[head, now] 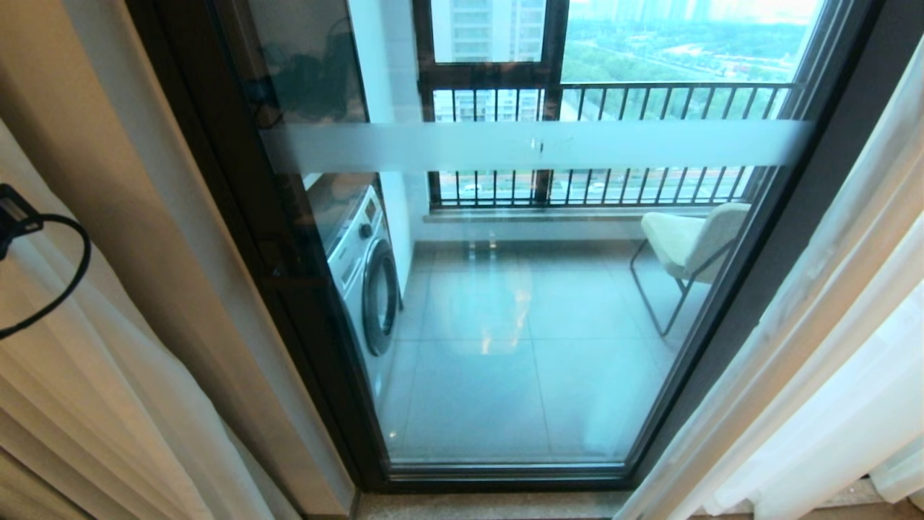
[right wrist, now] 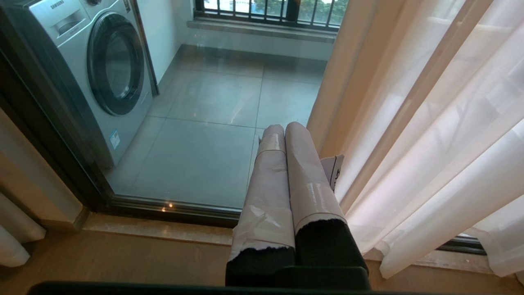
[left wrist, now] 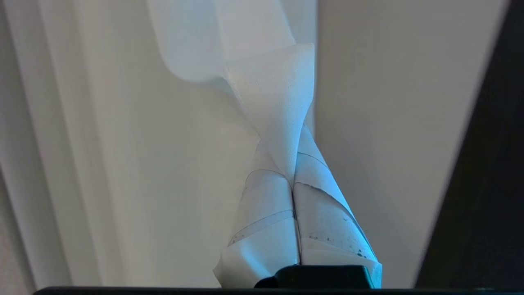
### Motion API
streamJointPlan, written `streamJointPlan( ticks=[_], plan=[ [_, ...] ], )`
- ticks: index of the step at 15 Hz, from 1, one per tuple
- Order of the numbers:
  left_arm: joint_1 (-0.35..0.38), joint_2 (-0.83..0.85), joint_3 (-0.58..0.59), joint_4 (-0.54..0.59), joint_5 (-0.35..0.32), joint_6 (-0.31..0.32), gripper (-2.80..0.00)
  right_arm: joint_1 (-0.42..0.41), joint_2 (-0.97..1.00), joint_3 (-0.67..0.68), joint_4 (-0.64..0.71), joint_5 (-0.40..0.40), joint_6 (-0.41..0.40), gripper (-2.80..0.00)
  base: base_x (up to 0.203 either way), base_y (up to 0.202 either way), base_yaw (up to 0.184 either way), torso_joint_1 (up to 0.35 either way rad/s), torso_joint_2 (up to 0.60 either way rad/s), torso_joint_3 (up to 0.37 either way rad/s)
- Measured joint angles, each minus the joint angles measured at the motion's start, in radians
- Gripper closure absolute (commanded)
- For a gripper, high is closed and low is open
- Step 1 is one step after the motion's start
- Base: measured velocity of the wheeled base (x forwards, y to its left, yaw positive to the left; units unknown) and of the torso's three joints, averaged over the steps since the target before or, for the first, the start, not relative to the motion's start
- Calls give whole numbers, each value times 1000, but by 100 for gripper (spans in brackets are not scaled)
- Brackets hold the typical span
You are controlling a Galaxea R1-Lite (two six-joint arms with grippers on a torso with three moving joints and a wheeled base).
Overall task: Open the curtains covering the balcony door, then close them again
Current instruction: Close the inner curtains on both sides
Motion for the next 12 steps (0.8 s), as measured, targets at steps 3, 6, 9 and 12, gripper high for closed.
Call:
streamJointPlan(
  ticks=[3,6,9,12],
  plan=[
    [-67,-35,11,1,-1,2,0,0,0,0,0,1,-1,0,0,0,0,0,0,0],
    [-135,-75,50,1,-57,1,0,0,0,0,0,0,0,0,0,0,0,0,0,0],
    [-149,-118,94,1,-113,3,0,0,0,0,0,0,-1,0,0,0,0,0,0,0],
    [-176,-159,160,2,-120,4,0,0,0,0,0,0,-1,0,0,0,0,0,0,0]
  ],
)
